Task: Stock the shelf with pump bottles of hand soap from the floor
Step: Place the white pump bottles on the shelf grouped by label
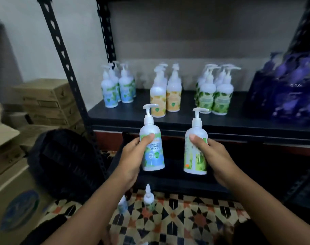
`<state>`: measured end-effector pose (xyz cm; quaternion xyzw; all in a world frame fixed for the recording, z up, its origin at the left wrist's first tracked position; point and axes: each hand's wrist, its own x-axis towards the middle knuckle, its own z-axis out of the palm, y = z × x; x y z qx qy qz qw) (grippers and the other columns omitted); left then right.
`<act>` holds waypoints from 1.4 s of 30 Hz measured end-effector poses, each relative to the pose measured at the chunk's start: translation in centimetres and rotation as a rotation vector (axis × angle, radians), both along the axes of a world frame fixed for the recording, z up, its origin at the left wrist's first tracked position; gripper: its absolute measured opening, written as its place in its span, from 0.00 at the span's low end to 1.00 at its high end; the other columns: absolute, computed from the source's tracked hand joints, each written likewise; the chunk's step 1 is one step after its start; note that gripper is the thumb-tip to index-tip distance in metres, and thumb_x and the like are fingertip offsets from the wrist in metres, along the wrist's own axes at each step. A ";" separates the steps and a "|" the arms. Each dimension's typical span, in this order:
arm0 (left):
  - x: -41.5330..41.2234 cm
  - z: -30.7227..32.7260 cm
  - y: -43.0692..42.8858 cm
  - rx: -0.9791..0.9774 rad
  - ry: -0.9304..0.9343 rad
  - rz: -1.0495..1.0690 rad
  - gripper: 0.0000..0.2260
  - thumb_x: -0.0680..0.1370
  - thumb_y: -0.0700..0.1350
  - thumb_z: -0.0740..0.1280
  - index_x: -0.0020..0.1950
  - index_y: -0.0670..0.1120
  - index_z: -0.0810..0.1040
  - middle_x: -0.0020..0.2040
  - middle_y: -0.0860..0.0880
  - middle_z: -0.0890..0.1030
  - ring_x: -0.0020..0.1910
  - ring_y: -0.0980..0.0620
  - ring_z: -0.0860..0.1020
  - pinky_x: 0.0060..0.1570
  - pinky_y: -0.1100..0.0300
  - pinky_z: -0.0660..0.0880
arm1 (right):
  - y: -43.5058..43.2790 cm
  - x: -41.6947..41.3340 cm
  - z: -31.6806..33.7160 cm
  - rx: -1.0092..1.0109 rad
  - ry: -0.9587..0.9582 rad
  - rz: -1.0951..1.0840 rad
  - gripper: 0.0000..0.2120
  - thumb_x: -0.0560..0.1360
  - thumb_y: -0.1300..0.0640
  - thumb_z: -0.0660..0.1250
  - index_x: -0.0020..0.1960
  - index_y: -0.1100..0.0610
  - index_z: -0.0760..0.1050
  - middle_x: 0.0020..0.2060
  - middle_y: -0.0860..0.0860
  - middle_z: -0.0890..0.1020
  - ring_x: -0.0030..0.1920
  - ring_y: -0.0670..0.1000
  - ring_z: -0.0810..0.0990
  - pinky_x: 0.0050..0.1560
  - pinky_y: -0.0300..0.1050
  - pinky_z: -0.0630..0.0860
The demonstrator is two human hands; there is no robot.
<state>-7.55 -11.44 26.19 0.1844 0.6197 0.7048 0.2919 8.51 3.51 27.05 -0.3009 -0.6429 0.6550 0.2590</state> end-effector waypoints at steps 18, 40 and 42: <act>4.5 -0.4 2.8 0.040 -0.224 -0.179 0.21 0.80 0.60 0.60 0.62 0.46 0.81 0.54 0.40 0.85 0.47 0.41 0.85 0.49 0.46 0.81 | 0.2 1.8 -1.5 -0.420 0.183 0.026 0.24 0.76 0.45 0.66 0.65 0.58 0.76 0.50 0.59 0.84 0.50 0.59 0.84 0.52 0.59 0.82; 4.9 -2.5 3.6 0.024 -0.044 -0.166 0.14 0.73 0.43 0.67 0.58 0.46 0.80 0.44 0.47 0.85 0.47 0.44 0.85 0.47 0.47 0.81 | 0.3 3.6 -2.0 -0.063 0.048 -0.074 0.16 0.72 0.56 0.77 0.58 0.55 0.79 0.49 0.55 0.86 0.49 0.55 0.86 0.48 0.48 0.83; 5.0 -2.5 3.7 0.015 -0.024 -0.143 0.10 0.77 0.40 0.69 0.58 0.46 0.80 0.44 0.46 0.85 0.46 0.45 0.85 0.46 0.47 0.81 | 0.3 3.6 -2.0 -0.058 0.046 -0.072 0.15 0.73 0.56 0.76 0.57 0.55 0.79 0.49 0.55 0.86 0.49 0.54 0.86 0.47 0.47 0.83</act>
